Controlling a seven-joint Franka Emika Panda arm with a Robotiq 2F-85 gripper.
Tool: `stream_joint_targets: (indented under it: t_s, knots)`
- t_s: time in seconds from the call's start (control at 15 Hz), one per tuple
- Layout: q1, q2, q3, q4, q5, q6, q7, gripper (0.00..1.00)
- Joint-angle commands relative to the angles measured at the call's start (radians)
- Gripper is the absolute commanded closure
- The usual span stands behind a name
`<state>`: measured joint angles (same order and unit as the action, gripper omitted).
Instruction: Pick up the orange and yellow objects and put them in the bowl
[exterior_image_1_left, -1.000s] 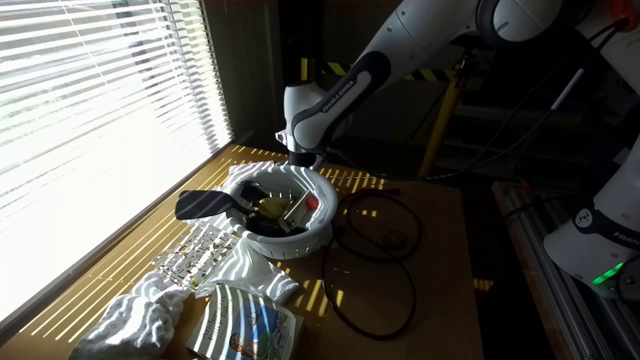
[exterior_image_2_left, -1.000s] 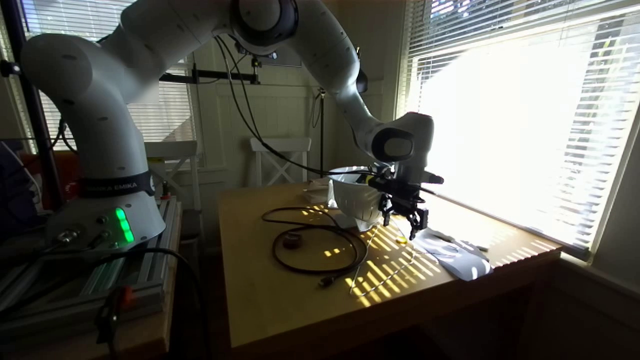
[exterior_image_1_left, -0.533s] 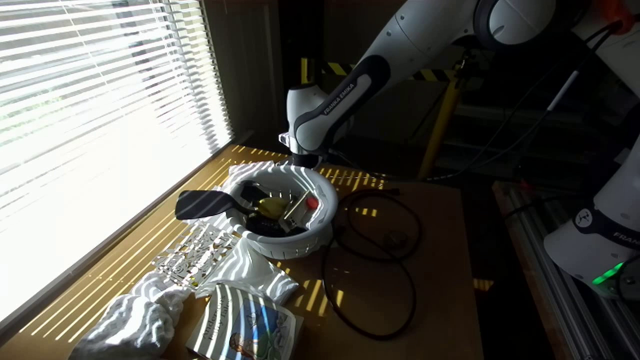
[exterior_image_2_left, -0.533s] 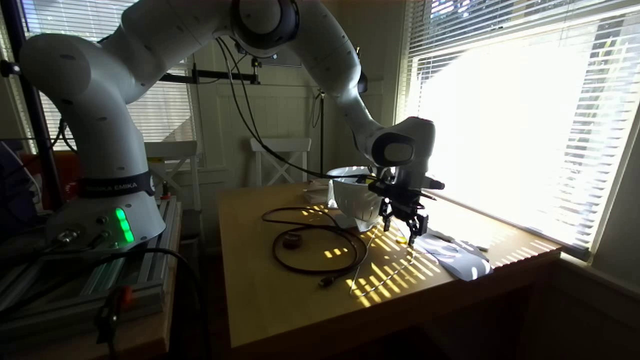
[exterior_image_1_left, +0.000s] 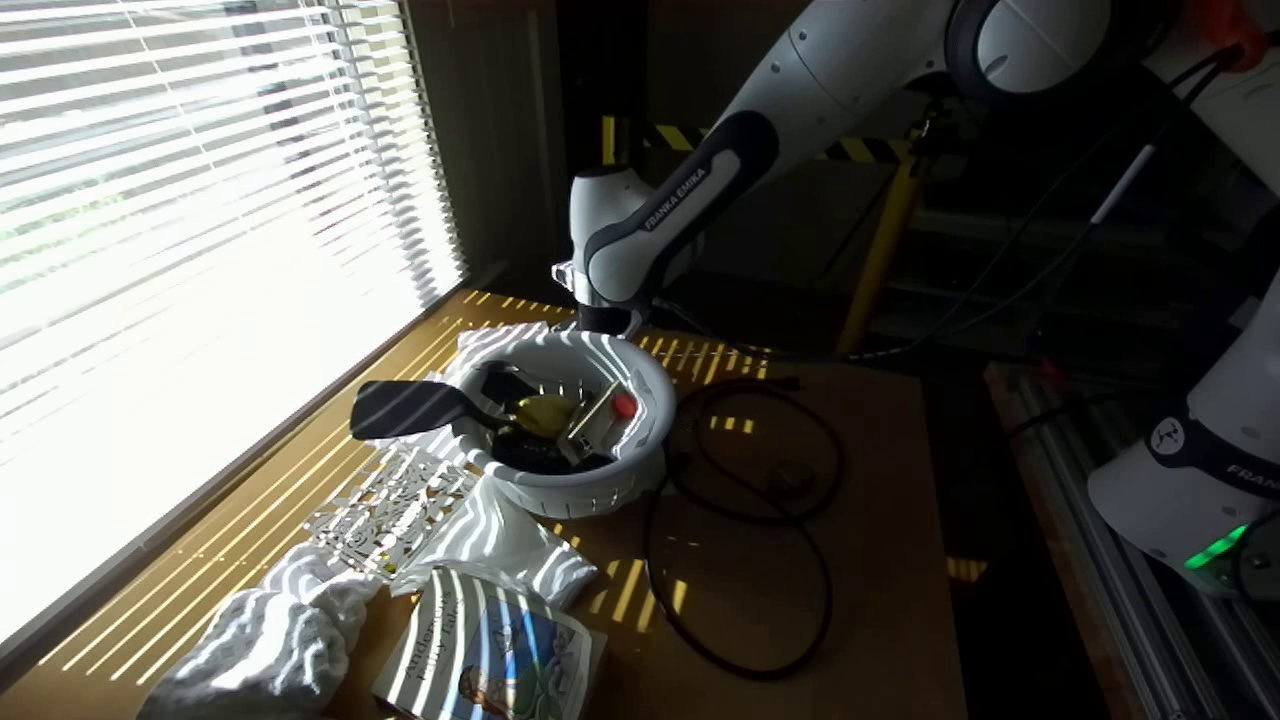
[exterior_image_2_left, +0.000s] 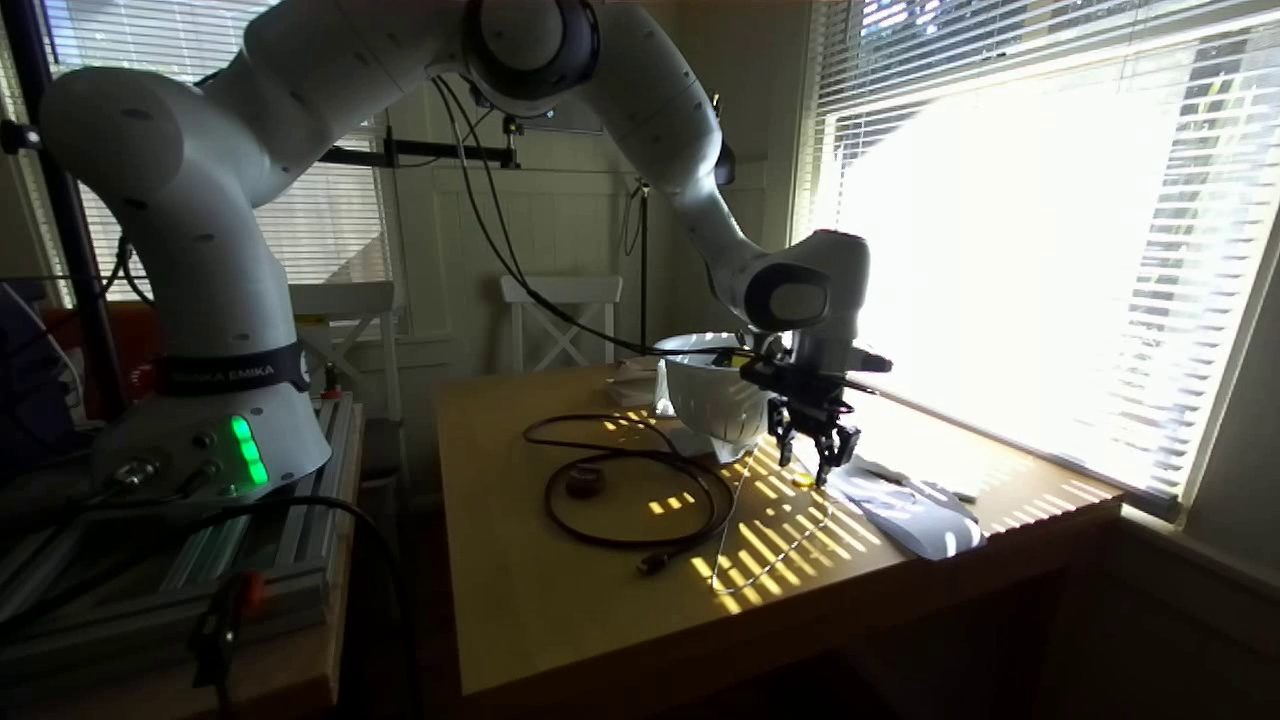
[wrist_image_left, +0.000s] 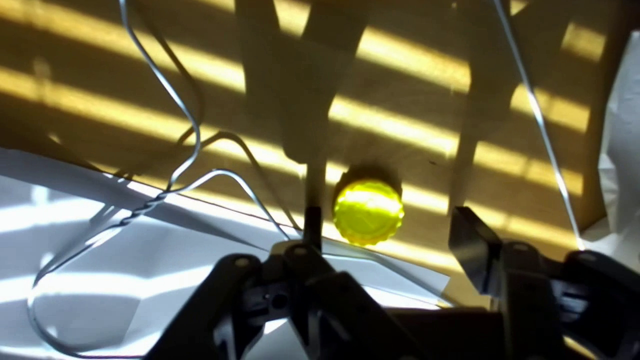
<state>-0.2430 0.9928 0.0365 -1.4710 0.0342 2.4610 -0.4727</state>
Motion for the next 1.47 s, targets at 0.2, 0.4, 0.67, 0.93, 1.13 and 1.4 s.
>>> stream_joint_targets:
  t_s: [0.2,0.4,0.67,0.93,1.13,1.4]
  knots:
    - [0.038,0.033,-0.040,0.052,-0.050,-0.041,0.076,0.86]
    - [0.036,0.004,-0.037,0.014,-0.057,-0.038,0.067,0.90]
    - [0.001,-0.103,-0.023,-0.139,-0.049,0.075,0.025,0.90]
    - [0.015,-0.232,-0.062,-0.326,-0.070,0.358,0.074,0.90]
    - [0.011,-0.357,-0.023,-0.437,-0.124,0.516,0.008,0.90]
    - [0.050,-0.533,0.028,-0.537,-0.232,0.490,-0.030,0.90]
